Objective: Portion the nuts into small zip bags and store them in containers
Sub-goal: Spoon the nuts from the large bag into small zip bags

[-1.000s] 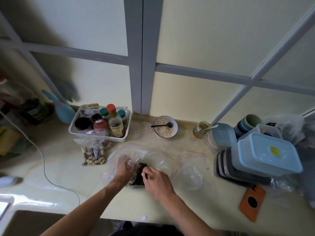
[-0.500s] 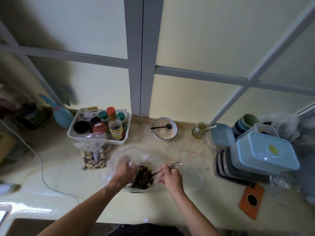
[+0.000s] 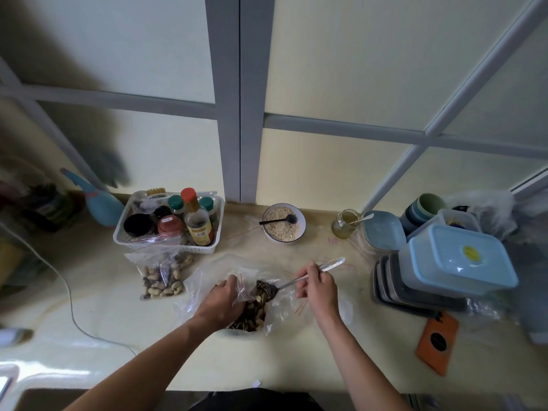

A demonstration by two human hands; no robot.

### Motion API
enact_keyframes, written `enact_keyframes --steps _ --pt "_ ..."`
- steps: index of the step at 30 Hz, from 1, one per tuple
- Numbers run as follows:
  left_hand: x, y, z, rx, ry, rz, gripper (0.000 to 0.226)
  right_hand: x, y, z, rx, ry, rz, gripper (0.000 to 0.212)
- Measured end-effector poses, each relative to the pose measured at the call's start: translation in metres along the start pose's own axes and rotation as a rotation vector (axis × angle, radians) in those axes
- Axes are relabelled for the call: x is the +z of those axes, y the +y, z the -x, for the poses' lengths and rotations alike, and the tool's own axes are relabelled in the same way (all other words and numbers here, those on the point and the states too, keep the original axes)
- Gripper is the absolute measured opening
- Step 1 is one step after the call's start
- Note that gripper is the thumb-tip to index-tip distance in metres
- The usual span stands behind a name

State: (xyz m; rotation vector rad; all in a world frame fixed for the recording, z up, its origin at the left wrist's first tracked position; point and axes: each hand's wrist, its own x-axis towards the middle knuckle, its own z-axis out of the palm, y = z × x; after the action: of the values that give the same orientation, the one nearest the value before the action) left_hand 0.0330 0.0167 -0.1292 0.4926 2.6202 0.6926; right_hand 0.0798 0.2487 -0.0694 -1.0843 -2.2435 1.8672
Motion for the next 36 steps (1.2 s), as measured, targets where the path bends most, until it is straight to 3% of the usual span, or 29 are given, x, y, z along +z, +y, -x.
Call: enact_keyframes --steps 9,15,18,25,31,33,36 --pt "0.007 -0.004 -0.005 0.005 -0.004 -0.098 0.033 0.003 -0.013 0.004 -0.067 0.044 0.024 0.048" --pt "0.005 -0.008 -0.004 0.041 -0.034 -0.135 0.059 -0.003 -0.007 0.001 -0.049 0.05 0.013 0.049" --pt "0.006 -0.007 -0.004 0.054 -0.031 -0.102 0.057 0.0 -0.008 0.005 -0.061 0.016 0.039 0.048" --pt "0.009 0.0 -0.004 0.011 -0.027 -0.031 0.062 0.029 -0.01 0.028 -0.162 -0.293 0.186 0.038" --pt "0.004 0.008 -0.001 0.012 0.074 0.148 0.066 0.033 -0.013 0.039 -0.314 -0.664 0.305 0.019" --pt "0.002 0.008 0.0 0.014 0.106 0.214 0.063 0.03 -0.012 0.04 -0.423 -0.639 0.307 0.02" --pt "0.002 0.009 0.0 -0.043 0.135 0.273 0.05 0.026 -0.014 0.041 -0.58 -0.425 0.228 0.018"
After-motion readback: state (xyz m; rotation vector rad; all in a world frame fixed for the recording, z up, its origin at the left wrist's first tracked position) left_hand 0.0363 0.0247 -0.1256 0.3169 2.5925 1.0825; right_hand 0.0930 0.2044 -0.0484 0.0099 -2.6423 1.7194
